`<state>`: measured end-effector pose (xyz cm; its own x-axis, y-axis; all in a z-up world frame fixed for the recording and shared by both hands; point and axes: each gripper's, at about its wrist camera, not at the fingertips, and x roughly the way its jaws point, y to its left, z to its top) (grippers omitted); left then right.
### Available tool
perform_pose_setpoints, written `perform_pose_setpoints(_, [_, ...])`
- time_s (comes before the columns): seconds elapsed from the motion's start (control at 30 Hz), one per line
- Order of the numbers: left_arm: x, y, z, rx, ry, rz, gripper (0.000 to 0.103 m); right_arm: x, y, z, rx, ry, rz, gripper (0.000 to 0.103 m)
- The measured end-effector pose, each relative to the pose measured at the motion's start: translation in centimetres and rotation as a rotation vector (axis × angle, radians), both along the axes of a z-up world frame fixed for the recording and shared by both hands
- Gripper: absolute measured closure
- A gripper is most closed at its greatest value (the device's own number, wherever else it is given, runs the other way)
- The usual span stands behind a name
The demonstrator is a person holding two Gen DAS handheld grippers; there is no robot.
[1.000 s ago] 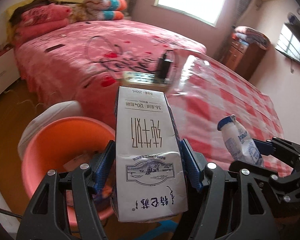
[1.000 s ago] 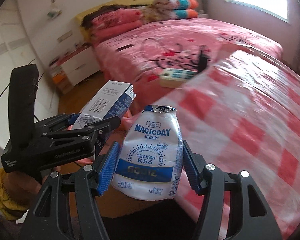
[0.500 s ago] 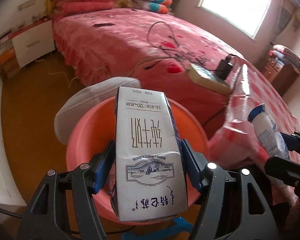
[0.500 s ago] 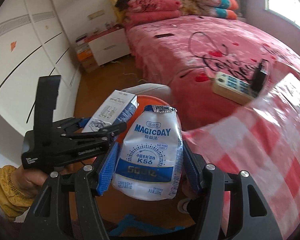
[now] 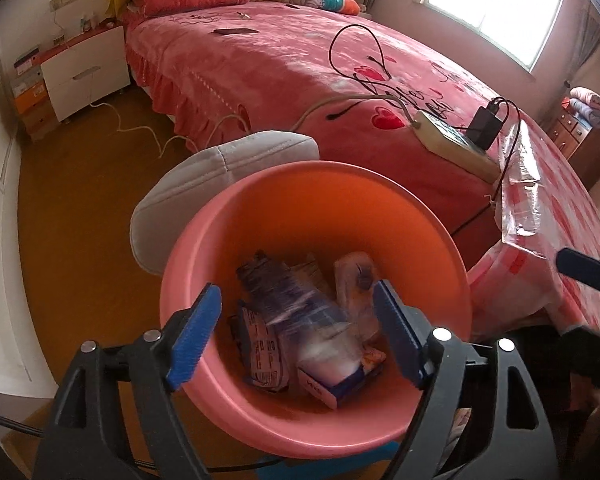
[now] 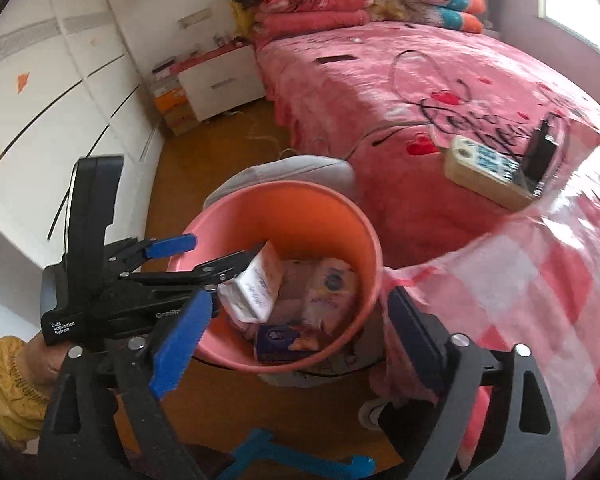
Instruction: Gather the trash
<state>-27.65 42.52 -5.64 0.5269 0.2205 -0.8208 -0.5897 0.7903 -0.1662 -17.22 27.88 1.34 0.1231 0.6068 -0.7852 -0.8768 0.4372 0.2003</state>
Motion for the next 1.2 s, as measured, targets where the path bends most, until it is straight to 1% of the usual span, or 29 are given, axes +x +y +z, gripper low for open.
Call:
perform_pose_setpoints(0.13, [0.3, -0.4, 0.4, 0.008, -0.016, -0.012, 0.021, 1.1, -2.2, 0.3, 0.027, 0.019, -0.081, 0.012])
perform_pose_setpoints(0.23, [0.7, -1.1, 0.8, 0.022, -0.032, -0.034, 0.018, 2.2, -4.2, 0.2, 0.038, 0.038, -0.156, 0.012])
perform_pose_setpoints(0.4, [1.7, -2.5, 1.9, 0.046, -0.06, -0.069, 0.014, 3.6, -6.8, 0.1, 0.042, 0.043, -0.252, 0.012])
perform_pose_setpoints(0.6, [3.1, -5.1, 4.0, 0.115, -0.084, -0.122, 0.012, 5.0, -10.0, 0.9, 0.083, 0.008, -0.343, 0.012])
perform_pose_setpoints(0.87, [5.7, -8.7, 6.9, 0.154, -0.123, -0.195, 0.01, 7.4, -15.3, 1.4, 0.138, -0.01, -0.486, 0.012])
perform_pose_setpoints(1.03, [7.4, -12.0, 8.5, 0.187, -0.157, -0.257, 0.007, 8.5, -18.8, 1.6, 0.152, -0.058, -0.577, 0.012])
perform_pose_setpoints(1.2, [9.3, -15.0, 9.4, 0.194, -0.177, -0.322, 0.007, 9.5, -22.1, 2.1, 0.161, -0.104, -0.656, 0.012])
